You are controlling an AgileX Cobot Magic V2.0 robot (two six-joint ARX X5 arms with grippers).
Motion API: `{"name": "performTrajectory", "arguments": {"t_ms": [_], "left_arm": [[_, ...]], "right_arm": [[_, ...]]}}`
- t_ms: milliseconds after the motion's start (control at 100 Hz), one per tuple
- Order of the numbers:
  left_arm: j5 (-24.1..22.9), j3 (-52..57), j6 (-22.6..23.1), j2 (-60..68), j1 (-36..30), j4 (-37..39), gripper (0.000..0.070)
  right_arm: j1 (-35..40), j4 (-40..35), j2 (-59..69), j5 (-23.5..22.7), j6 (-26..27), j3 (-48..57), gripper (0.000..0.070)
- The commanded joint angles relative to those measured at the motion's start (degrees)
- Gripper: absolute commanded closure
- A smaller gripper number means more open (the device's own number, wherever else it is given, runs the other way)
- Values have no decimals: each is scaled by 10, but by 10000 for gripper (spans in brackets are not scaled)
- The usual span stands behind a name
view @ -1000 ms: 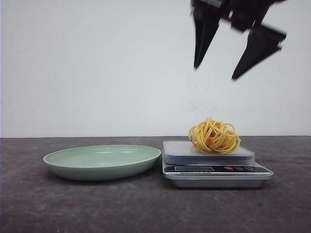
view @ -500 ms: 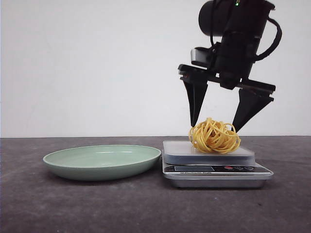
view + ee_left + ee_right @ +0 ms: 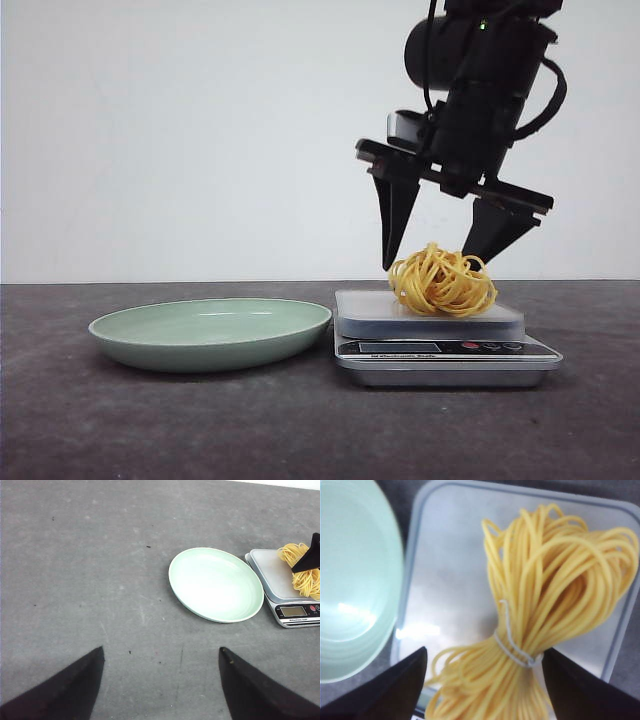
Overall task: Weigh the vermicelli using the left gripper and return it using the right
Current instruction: 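Lower the open right gripper over the vermicelli on the scale, then close the right gripper on the vermicelli and lift it off the scale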
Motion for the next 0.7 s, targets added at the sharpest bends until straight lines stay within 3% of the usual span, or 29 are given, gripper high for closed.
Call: {"name": "performTrajectory", "arguments": {"t_ms": [0,70,210,480,690], "left_arm": [[1,6,2,-1,-4,4,275],[1,6,2,-1,-4,4,275],[1,6,3,-1,-4,4,275],[1,6,4,-1,-4,3,275],[0,6,4,-1,-4,5,275]], "right_arm": [[2,6,12,3,6,13,262],[2,10,12,10,6,13,352],[2,10,12,23,-2,13,700],[2,19,4,29,-12,15,700],[24,35,-37,0,-14,34,700]]}}
